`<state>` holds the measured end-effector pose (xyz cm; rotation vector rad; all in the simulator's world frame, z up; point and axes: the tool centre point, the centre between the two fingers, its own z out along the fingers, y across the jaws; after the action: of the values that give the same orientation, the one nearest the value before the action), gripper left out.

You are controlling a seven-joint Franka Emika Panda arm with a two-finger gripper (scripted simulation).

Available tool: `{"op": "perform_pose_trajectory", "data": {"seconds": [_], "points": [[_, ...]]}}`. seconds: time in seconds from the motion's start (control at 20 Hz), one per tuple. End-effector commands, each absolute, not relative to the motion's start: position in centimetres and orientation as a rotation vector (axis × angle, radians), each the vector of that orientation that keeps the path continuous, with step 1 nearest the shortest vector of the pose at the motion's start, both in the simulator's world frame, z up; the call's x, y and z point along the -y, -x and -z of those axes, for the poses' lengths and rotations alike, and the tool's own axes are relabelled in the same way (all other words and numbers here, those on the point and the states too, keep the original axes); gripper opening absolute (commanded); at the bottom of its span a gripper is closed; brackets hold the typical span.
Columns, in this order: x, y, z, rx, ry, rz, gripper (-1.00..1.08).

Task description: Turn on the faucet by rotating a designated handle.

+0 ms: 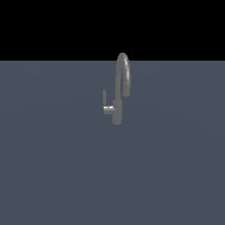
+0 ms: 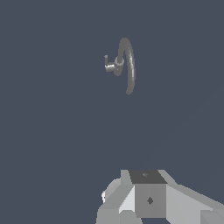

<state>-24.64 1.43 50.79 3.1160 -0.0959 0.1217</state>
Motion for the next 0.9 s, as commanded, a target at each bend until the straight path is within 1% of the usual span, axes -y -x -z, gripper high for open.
{"op": "perform_pose_trajectory", "data": {"seconds": [0.0, 0.35, 0.85], "points": [[-1.9, 24.6, -51.9, 0.151, -3.108, -0.176, -1.00], [-4.0, 24.6, -55.7, 0.365, -3.054, -0.385, -1.00], [-9.2, 23.8, -60.4, 0.688, -2.895, -0.698, -1.00]]}}
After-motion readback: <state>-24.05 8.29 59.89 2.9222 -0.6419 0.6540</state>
